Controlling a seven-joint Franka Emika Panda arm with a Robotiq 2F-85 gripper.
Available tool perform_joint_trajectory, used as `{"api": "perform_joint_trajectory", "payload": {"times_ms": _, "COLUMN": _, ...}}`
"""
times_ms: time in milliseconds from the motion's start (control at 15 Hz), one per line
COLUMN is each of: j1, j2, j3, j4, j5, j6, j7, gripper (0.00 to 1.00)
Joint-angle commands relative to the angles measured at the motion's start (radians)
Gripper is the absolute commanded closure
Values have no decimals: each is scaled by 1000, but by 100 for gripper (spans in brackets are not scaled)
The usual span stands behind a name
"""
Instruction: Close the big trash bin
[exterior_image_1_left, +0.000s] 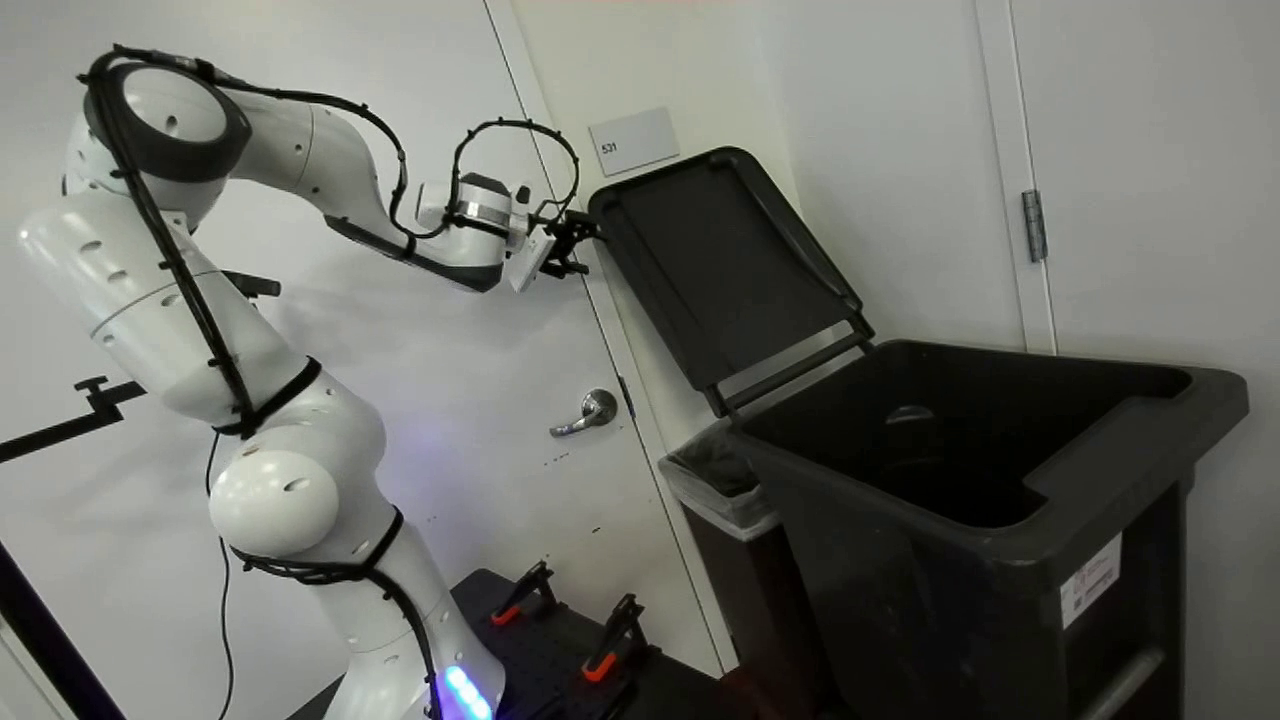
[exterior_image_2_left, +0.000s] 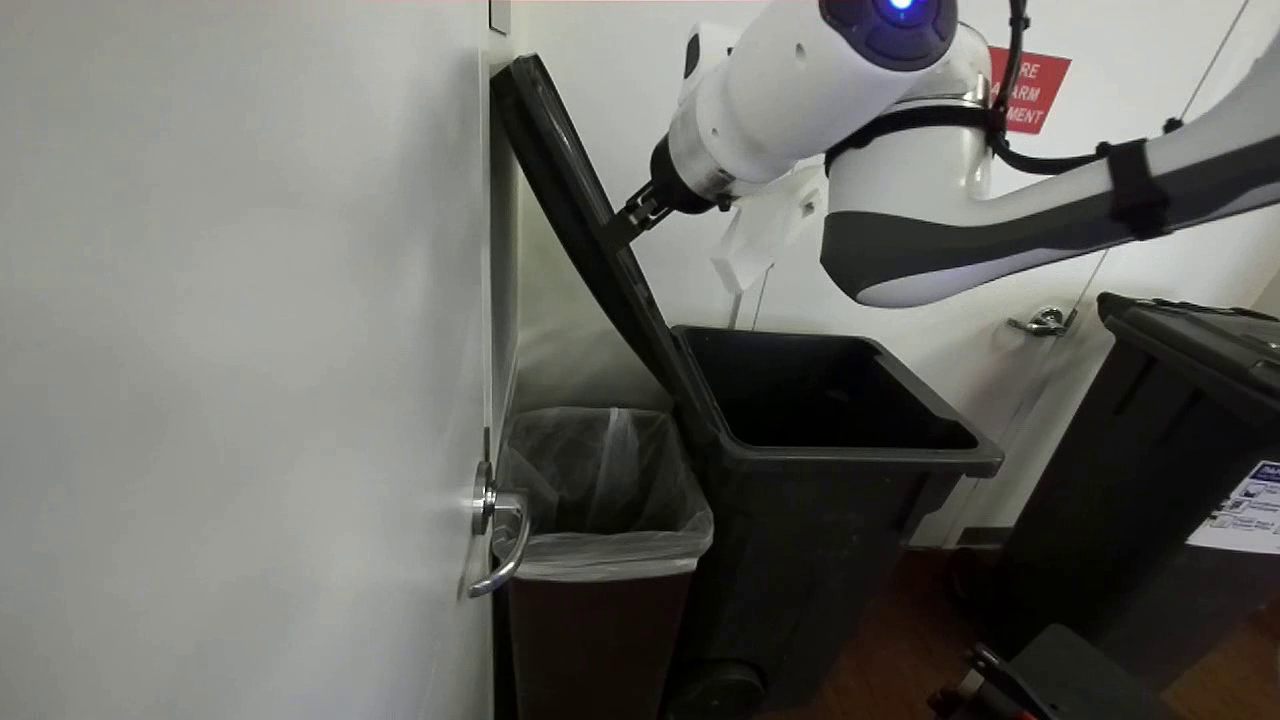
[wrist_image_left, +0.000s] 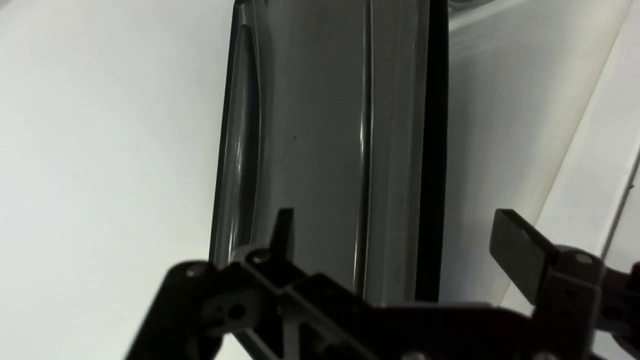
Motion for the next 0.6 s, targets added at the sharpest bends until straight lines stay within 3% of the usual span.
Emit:
{"api": "perform_joint_trajectory", "payload": {"times_ms": 0, "j1": -108, "j2": 103, "j3": 147, "j4": 118, "j5": -218, "j6": -89, "j7": 167, "gripper": 0}}
{"api": "perform_joint_trajectory", "payload": {"times_ms": 200, "j1": -145, "j2": 191, "j3": 246, "j4": 171, "j5": -406, "j6": -228, "j7": 309, "gripper": 0}}
{"api": "perform_joint_trajectory", "payload": {"times_ms": 467, "j1": -115, "j2": 344, "j3": 317, "j4": 209, "j5": -572, "j6": -428, "j7": 385, "gripper": 0}}
{"api": "perform_joint_trajectory", "payload": {"times_ms": 533, "j1": 76, "j2": 383, "j3": 145, "j4": 215, "j5": -600, "j6": -469, "j7": 387, "gripper": 0}}
